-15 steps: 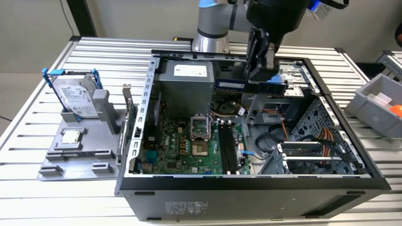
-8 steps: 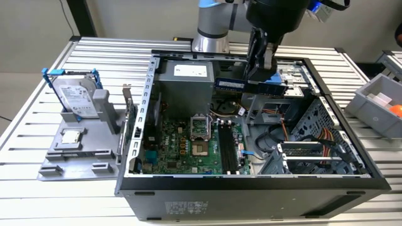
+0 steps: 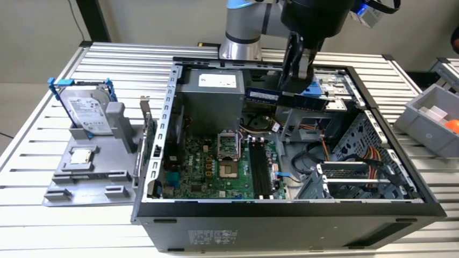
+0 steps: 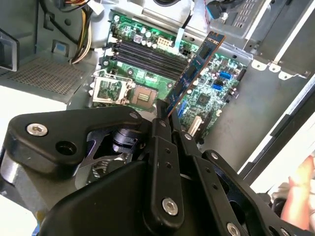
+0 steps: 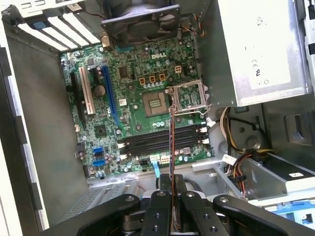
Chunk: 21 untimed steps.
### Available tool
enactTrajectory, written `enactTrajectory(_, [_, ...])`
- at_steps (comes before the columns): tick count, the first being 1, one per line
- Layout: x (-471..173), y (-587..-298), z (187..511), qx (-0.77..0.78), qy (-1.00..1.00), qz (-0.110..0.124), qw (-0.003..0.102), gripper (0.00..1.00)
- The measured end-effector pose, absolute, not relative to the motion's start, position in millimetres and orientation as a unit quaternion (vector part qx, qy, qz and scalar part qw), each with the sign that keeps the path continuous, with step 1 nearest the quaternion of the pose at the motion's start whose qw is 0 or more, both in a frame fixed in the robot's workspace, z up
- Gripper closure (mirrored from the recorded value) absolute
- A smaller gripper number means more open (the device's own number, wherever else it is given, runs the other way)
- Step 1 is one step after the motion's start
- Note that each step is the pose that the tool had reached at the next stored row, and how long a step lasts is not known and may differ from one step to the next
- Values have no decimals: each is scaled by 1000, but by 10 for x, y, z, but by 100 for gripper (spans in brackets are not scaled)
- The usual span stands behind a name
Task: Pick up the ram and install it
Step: 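Insert the ram into the slot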
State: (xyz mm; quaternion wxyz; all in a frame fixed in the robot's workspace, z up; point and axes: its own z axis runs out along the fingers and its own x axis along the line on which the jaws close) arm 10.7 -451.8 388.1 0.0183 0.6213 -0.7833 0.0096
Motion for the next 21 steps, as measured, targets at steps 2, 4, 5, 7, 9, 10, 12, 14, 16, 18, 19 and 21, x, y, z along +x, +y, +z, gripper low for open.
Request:
enactTrajectory(2, [107, -4518, 3881, 615, -788, 9, 18, 100])
enactTrajectory(4, [107, -4518, 3880, 608, -793, 9, 18, 100])
enactTrajectory(5, [107, -4519, 3879, 605, -796, 9, 19, 100])
enactTrajectory(7, [107, -4518, 3879, 599, -801, 9, 19, 100])
enactTrajectory(9, [107, -4518, 3878, 592, -805, 9, 19, 100])
enactTrajectory(10, [107, -4518, 3877, 589, -808, 9, 19, 100])
enactTrajectory(12, [107, -4518, 3877, 583, -812, 9, 19, 100])
enactTrajectory(14, [107, -4519, 3876, 577, -816, 9, 19, 100])
enactTrajectory(16, [107, -4518, 3875, 572, -820, 8, 19, 100])
enactTrajectory(18, [107, -4518, 3875, 566, -824, 8, 19, 100])
enactTrajectory(19, [107, -4518, 3875, 563, -826, 8, 19, 100])
enactTrajectory(21, [107, -4518, 3874, 557, -830, 8, 19, 100])
